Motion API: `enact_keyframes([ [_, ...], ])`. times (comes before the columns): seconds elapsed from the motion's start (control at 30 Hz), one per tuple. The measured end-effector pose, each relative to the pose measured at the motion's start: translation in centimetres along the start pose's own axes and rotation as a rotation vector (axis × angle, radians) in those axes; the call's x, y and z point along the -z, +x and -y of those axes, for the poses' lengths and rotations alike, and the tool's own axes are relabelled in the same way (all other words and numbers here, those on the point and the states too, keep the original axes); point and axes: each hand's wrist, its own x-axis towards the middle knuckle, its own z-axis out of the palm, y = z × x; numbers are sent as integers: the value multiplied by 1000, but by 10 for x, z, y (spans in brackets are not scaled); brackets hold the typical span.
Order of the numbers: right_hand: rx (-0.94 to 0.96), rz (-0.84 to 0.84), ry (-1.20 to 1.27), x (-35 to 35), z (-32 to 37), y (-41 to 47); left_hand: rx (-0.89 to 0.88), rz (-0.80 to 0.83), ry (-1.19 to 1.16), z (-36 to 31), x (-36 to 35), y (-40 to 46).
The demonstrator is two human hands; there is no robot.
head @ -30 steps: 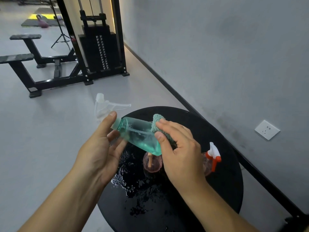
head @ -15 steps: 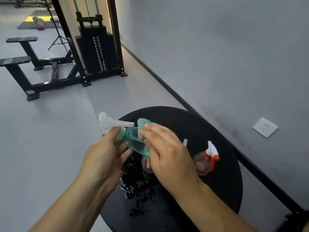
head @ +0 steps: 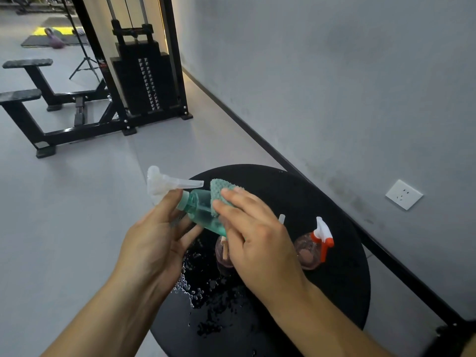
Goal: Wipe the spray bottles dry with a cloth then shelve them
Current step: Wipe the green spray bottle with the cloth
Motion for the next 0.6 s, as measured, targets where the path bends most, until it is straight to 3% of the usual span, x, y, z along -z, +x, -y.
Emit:
enact_keyframes([
  [0.13, 56, 30, -4, -2, 3, -1, 28, 14, 3, 4, 0, -2],
  [0.3, -92, -1, 21, 4, -7, 5, -15, -14, 9, 1, 0, 1],
  [0.47, 21, 38, 14, -2, 2, 0, 5, 20, 25, 6, 0, 0],
  [0.6, -95, -10, 18, 3, -11, 5, -57, -32, 4, -1, 1, 4],
])
